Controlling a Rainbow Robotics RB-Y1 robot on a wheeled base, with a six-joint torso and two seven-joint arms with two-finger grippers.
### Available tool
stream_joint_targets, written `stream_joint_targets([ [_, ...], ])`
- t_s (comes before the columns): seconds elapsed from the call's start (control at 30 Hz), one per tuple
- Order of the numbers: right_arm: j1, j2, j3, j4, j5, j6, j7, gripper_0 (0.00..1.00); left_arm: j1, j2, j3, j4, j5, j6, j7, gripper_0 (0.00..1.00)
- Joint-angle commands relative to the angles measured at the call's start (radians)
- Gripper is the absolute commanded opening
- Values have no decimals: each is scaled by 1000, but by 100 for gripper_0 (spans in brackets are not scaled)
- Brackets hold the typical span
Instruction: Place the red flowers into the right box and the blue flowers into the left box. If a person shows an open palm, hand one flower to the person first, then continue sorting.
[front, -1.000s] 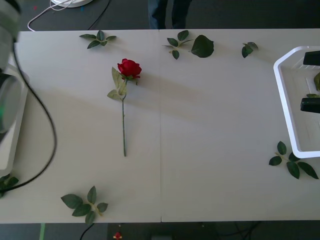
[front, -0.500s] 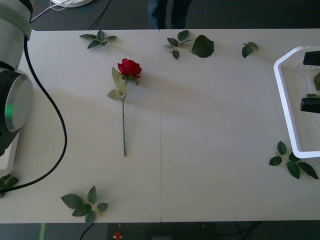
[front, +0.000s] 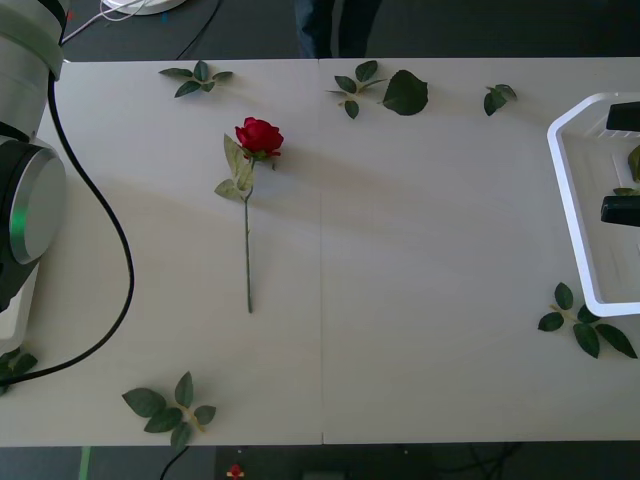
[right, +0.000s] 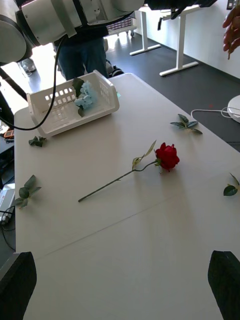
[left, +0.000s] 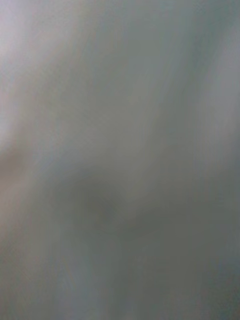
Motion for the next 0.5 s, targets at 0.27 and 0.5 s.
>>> stream_joint_targets([
  [0.27,7,-47,-17,-19,-14,4,27,100,-74,-2,28,-11,8,-10,-86,0],
  [0.5,7,-47,-17,-19,-14,4,27,100,-74,-2,28,-11,8,-10,-86,100],
])
